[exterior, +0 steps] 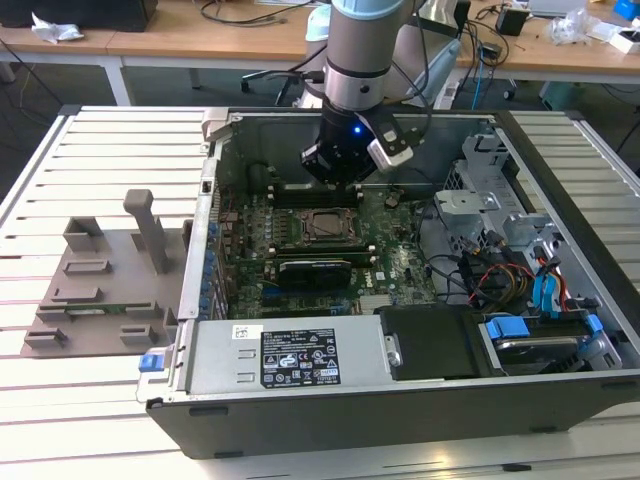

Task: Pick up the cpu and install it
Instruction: 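Install the first cpu locking lever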

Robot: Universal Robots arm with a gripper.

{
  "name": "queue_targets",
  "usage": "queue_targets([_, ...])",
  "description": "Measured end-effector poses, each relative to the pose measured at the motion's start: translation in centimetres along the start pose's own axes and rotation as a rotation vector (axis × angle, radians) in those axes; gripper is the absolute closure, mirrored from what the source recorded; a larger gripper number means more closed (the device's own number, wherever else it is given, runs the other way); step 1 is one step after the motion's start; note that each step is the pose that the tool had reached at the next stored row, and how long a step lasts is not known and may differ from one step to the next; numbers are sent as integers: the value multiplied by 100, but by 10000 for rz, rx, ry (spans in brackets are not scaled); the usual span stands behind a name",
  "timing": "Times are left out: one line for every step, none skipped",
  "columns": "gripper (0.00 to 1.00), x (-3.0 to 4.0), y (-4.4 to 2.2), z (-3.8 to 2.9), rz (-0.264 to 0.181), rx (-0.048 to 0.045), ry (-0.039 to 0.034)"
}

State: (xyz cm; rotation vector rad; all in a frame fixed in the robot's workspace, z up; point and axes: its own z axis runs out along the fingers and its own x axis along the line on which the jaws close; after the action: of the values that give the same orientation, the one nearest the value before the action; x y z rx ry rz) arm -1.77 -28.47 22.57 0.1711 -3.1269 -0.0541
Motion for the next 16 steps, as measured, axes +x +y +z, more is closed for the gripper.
queue_targets([89,0,-6,-1,0,7,1])
queue_targets([89,1,-14,-1,0,14,1])
queue_targets([89,2,-23,-2,0,25,3])
queue_targets([89,3,-31,-2,0,34,4])
queue_targets([89,4,-42,-3,0,49,6])
queue_targets([89,5,-51,-3,1,61,7])
queue_targets([89,6,-62,-4,0,78,9])
queue_targets([89,7,-71,-4,0,95,10])
queue_targets([89,9,-82,-5,1,120,13])
queue_targets([89,9,-87,-5,1,134,14])
queue_targets([89,10,-93,-7,1,152,16])
queue_targets([89,11,-100,-11,3,188,21])
queue_targets([89,11,-102,-16,3,208,24])
queue_targets([89,12,-103,-25,3,222,26])
queue_targets([89,11,-103,-45,2,266,28])
queue_targets([89,11,-103,-53,4,328,32])
